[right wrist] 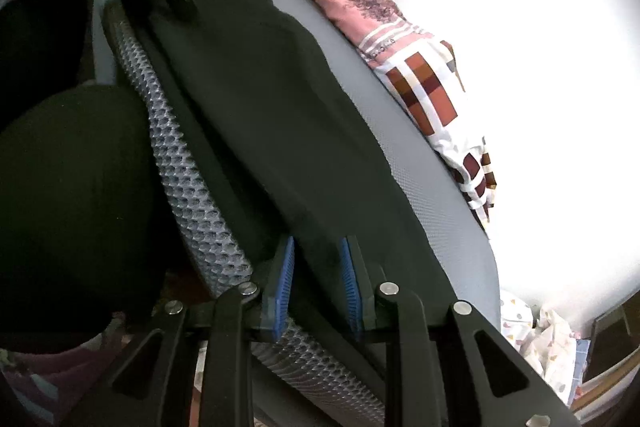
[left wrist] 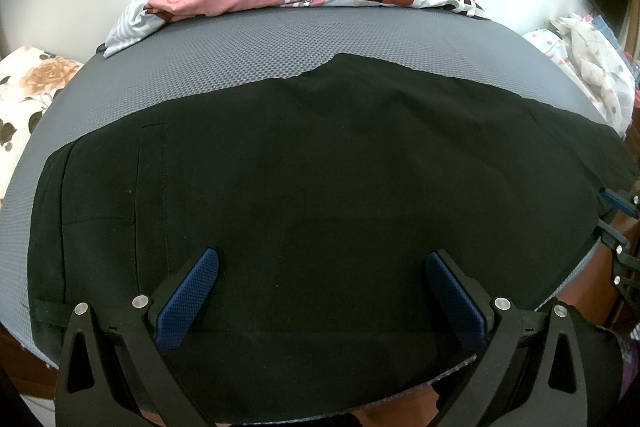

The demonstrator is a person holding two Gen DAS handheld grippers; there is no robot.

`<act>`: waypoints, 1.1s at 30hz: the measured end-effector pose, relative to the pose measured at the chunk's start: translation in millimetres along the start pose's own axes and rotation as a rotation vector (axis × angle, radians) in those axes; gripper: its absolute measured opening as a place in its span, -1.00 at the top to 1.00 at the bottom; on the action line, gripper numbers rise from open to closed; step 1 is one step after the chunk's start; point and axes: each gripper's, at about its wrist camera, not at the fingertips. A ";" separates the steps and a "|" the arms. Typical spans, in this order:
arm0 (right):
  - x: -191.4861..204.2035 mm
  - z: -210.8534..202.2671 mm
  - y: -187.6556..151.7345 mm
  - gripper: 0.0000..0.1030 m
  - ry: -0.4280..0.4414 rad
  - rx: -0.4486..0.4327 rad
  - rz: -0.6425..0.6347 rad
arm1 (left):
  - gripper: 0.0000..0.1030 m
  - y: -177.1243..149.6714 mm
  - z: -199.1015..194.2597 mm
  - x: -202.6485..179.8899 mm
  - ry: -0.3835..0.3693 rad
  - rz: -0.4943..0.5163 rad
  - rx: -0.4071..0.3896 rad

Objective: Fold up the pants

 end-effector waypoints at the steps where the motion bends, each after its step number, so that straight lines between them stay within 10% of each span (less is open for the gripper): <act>1: 0.8 -0.9 0.3 0.59 0.007 0.001 -0.001 | -0.99 0.0 -0.1 0.0 0.000 0.000 0.000; 11: 11.4 1.7 7.0 0.95 0.023 0.021 -0.079 | -0.99 0.3 0.2 -1.1 0.000 -0.001 0.000; 26: 14.4 -12.3 -1.6 0.86 0.057 0.004 -0.067 | -0.99 0.7 0.4 -2.1 0.002 -0.004 0.000; 33: -32.7 -17.0 -8.1 0.76 0.324 -0.016 0.188 | -0.99 0.6 0.3 -1.9 0.002 -0.004 0.000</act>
Point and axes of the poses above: each gripper's, at about its wrist camera, not at the fingertips, and z roughly the way its jaws point, x to its left, y to its top, and after that the axes turned 6 degrees about x, right-handed
